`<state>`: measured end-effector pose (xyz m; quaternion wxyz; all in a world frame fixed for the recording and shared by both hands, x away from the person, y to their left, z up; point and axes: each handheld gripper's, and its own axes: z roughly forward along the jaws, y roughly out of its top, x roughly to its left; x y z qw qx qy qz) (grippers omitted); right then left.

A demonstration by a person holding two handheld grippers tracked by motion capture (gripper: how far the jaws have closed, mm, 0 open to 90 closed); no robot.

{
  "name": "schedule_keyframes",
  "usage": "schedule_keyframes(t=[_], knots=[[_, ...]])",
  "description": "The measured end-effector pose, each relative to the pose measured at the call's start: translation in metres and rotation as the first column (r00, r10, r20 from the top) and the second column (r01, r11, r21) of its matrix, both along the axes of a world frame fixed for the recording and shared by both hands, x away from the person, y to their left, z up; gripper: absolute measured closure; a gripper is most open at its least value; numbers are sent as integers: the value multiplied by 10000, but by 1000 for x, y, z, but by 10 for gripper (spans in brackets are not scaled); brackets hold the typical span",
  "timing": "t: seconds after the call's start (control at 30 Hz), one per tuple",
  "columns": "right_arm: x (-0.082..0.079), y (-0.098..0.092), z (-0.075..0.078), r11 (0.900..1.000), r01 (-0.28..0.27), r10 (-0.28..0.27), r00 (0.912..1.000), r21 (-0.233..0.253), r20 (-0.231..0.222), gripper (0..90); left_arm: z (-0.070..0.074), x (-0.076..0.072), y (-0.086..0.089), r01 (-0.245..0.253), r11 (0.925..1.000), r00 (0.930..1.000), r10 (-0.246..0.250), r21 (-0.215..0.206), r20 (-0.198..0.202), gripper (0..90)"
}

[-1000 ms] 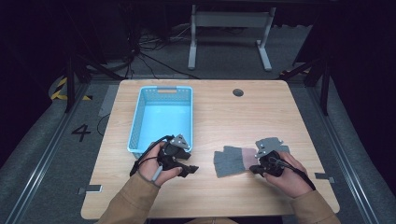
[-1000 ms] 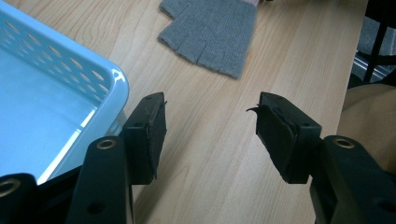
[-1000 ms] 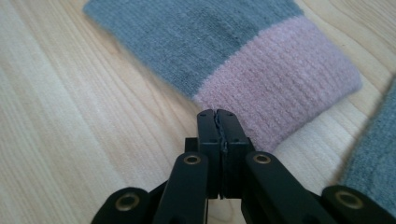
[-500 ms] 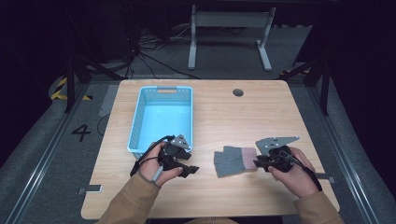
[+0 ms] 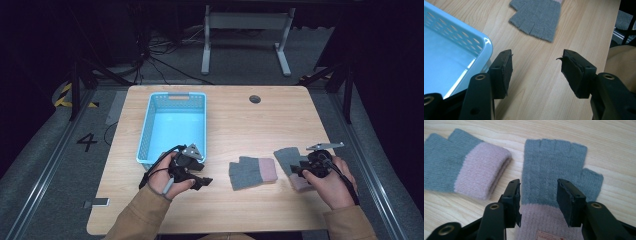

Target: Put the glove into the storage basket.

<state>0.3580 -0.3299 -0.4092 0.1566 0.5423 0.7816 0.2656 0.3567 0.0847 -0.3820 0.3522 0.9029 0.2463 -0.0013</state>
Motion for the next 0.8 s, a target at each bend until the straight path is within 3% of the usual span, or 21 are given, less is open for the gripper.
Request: schedule_keyframes(t=[0.2,0.3,0.43,0.5,0.53,0.6,0.73,0.8], knots=[[1,-1,-3,9999,115,-112,9991,66,-399,524,0,-1,0,-19,10000,10000,19,-3,11,432],[4,-4,-8,9983,499,-517,9969,-314,-585,510,-1,-1,-1,9,10000,10000,-9,45,7,432],[8,-8,-12,9938,849,-887,9948,-723,-504,507,-1,0,-1,10,10000,10000,-10,70,-19,432],[11,-9,-16,9923,932,-988,9929,-818,-670,520,-2,0,-1,19,9999,10000,-18,123,-29,433],[14,-8,-21,9922,941,-1023,9895,-821,-1023,534,-2,0,-1,33,9999,10000,-32,142,-58,433],[16,-7,-22,9918,993,-1080,9877,-805,-1126,543,-3,0,-2,7,9999,10000,-6,131,-58,432],[19,-3,-21,9898,945,-1083,9854,-1065,-1317,653,-3,-1,-2,26,9999,10000,-25,157,-87,432],[21,0,-21,9913,658,-805,9883,-1139,-1295,772,-3,-1,-3,6,9998,10000,-5,184,-61,433]])
